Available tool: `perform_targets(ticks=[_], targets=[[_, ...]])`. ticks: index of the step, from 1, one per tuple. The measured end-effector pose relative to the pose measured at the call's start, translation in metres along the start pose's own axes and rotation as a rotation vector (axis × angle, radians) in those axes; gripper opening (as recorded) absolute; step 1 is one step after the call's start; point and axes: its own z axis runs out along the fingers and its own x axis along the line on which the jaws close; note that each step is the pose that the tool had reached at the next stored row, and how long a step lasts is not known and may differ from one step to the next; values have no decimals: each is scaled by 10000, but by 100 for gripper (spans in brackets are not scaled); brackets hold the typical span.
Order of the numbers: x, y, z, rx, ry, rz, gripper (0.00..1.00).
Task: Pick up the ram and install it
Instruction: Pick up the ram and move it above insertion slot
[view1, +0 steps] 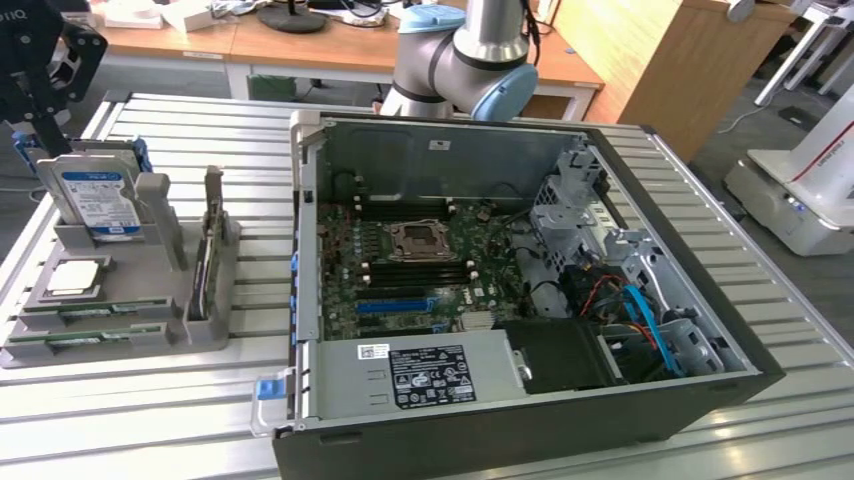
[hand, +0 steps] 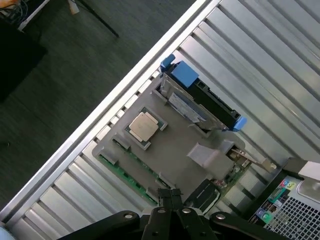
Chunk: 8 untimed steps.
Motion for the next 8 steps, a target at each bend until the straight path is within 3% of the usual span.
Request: perform_targets(ticks=[8], targets=[[0,0,0,-15,29,-650,11]])
